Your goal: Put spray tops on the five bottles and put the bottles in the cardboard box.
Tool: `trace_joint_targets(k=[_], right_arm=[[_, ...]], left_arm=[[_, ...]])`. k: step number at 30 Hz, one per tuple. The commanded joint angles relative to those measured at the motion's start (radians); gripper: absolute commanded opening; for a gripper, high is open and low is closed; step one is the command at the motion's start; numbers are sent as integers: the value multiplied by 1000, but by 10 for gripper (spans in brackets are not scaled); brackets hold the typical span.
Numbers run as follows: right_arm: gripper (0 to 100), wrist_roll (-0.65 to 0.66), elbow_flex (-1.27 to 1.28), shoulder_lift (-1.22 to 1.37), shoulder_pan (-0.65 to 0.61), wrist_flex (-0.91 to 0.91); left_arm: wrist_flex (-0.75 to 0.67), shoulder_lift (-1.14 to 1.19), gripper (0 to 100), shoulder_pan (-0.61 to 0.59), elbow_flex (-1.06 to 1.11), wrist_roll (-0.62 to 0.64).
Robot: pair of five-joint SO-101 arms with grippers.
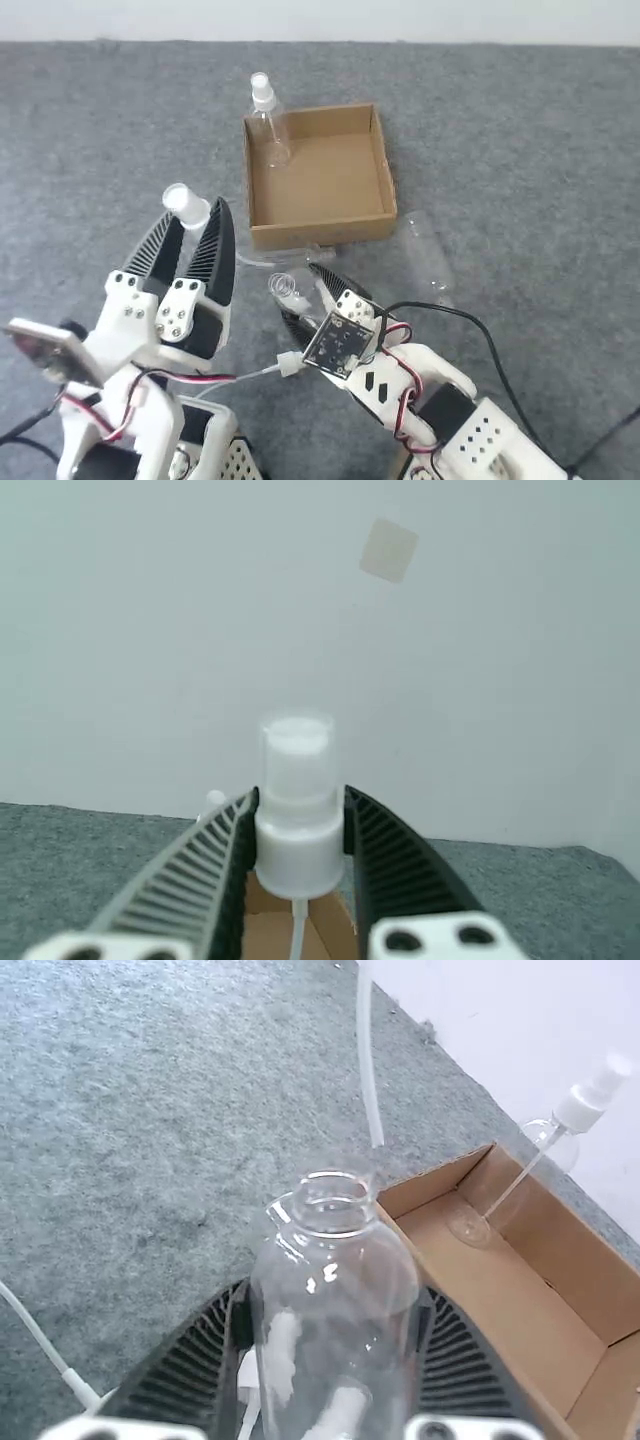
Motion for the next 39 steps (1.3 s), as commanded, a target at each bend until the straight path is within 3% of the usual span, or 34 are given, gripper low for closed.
trace_joint_targets(k=[1,6,13,27,39], right_arm=[[101,12,-23,-25,33,-42],[101,12,8,-16,33,-104],[101,12,8,-16,33,-104],[101,12,9,-16,33,-104],[101,12,9,-24,35,-97]], left_arm=[[28,-2,12,8,-51,-8],[26,-2,12,9,-54,-8],[20,-2,12,124,-64,-72],[46,-3,12,91,-131,-78],[23,-2,12,95,-22,-75]])
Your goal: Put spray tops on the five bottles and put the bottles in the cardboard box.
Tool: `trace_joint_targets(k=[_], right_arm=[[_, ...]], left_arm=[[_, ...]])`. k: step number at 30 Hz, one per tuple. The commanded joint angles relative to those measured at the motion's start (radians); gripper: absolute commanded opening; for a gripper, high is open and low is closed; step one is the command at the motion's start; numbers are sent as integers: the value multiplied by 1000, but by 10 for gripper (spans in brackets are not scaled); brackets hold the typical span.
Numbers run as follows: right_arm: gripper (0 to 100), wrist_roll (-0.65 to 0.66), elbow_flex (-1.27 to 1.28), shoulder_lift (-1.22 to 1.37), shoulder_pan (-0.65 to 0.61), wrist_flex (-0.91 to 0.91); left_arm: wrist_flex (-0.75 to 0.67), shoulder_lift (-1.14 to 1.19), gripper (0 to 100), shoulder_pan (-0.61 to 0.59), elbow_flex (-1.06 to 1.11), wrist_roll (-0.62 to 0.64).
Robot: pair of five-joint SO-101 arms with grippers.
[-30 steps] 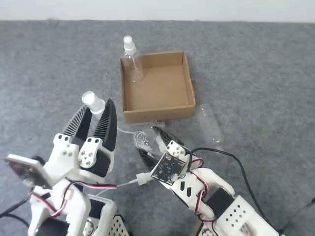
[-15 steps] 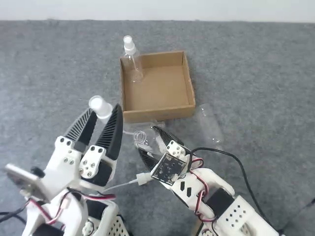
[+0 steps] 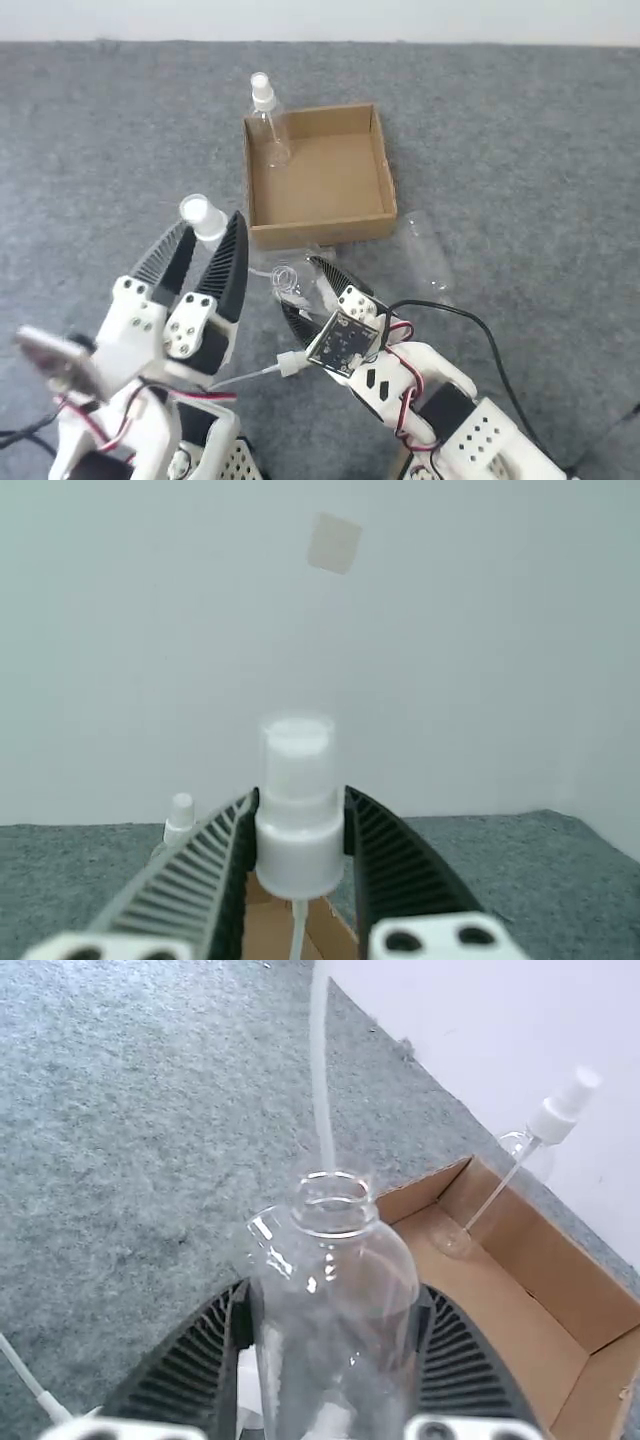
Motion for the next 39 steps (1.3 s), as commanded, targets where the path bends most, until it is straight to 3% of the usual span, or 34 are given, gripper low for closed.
trace_joint_targets(k=[1,9,39], right_arm=[[101,12,-15,-24,18,-25],[101,12,-18,-24,19,-22],[101,3,-60,-27,84,-15]], left_arm=[[-37,-2,12,-2,21,-5],[-72,-2,12,110,104,-49],[-81,0,13,118,252,-89]])
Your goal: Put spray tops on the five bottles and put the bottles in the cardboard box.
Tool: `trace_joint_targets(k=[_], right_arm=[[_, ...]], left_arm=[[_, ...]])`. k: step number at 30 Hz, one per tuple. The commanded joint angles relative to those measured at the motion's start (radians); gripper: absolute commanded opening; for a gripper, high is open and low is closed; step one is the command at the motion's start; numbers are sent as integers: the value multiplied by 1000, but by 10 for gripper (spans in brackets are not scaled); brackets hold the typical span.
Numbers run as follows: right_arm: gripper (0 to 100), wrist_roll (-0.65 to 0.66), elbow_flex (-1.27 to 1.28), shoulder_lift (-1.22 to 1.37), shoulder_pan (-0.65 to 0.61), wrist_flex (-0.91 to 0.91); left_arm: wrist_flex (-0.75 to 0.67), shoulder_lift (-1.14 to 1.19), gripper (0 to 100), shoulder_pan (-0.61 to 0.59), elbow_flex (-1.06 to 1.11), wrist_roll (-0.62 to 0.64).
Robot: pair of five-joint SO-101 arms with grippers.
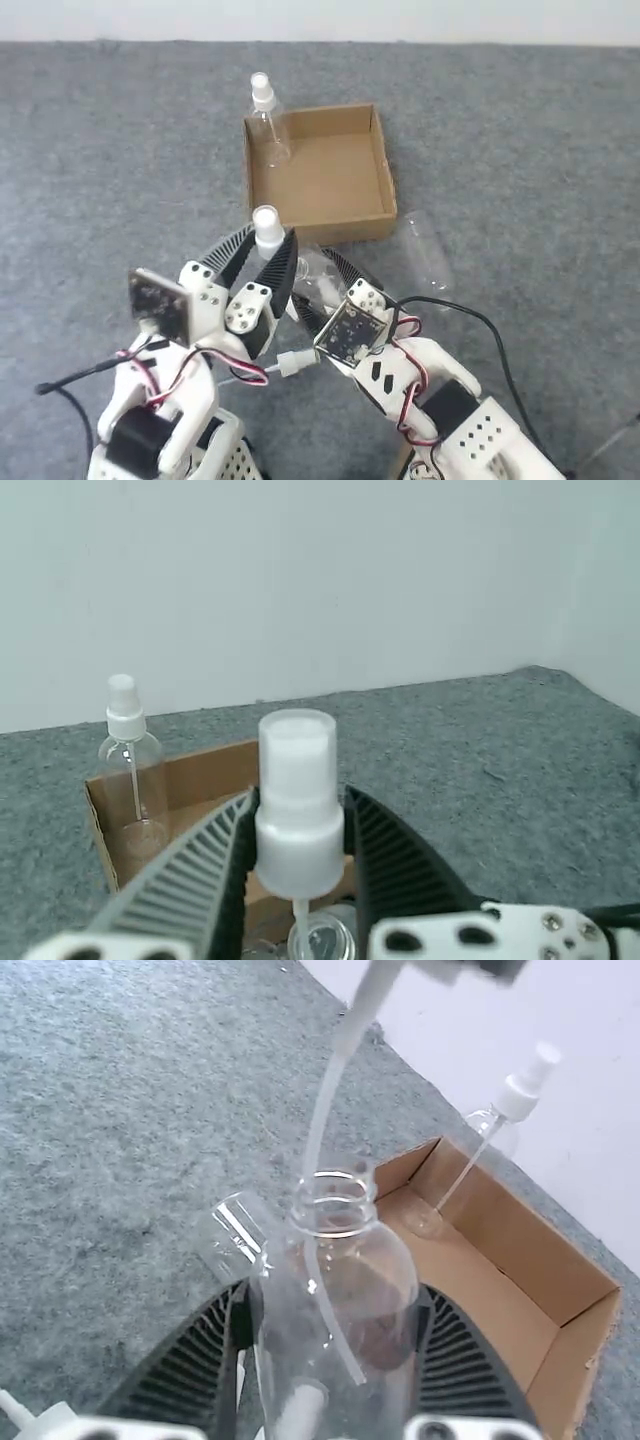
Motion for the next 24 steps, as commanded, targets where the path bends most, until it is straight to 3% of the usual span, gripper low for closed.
trace_joint_targets(k=[1,10,24], right_arm=[[101,0,-60,-27,19,-15],[101,-80,-61,-27,18,-15],[101,-83,-63,-27,19,-15]], left_arm=[[-35,-2,13,3,-7,-14],[-64,0,15,3,8,-12],[-71,-2,35,58,44,-17]])
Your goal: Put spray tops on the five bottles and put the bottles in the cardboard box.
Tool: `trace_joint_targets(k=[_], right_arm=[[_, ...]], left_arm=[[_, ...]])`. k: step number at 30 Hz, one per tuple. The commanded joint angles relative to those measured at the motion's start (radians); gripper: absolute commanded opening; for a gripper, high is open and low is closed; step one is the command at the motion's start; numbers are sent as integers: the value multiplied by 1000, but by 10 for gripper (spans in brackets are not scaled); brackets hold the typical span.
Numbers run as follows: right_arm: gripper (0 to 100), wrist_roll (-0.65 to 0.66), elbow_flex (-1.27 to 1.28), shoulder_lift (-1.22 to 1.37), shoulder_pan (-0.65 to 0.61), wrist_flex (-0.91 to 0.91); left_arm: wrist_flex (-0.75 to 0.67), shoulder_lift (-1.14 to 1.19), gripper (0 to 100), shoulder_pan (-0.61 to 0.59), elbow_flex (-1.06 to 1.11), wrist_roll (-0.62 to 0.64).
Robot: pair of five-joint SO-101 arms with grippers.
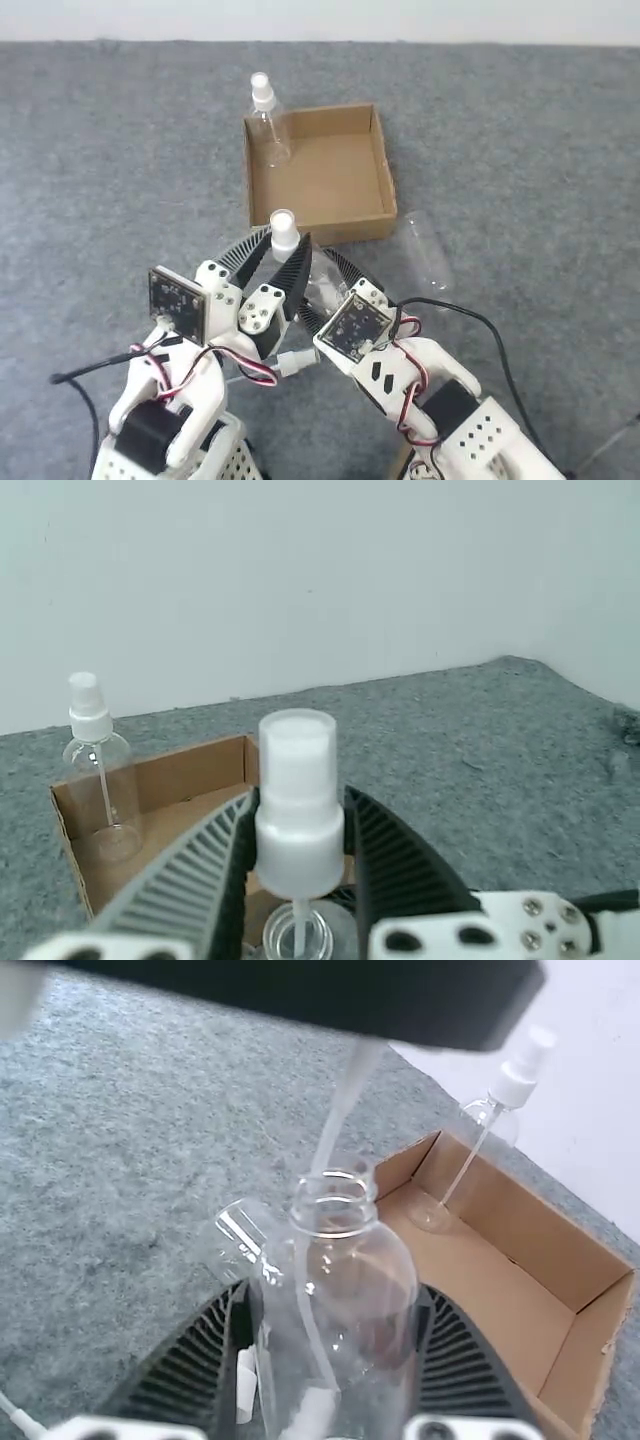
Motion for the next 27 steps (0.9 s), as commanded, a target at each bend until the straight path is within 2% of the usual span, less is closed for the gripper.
trace_joint_targets(k=[1,4,18,23,27], right_arm=[[101,-11,-63,-27,18,-15],[101,-11,-63,-27,19,-15],[101,-8,-75,-27,22,-13],[101,-6,-77,-27,24,-13],[101,-11,-78,-27,44,-13]], left_arm=[[-14,-2,55,3,-10,-9],[-9,-2,93,3,-10,-5],[43,-3,99,-3,-61,-6],[66,-3,154,-3,-59,-5],[69,-3,156,-5,-61,-5]])
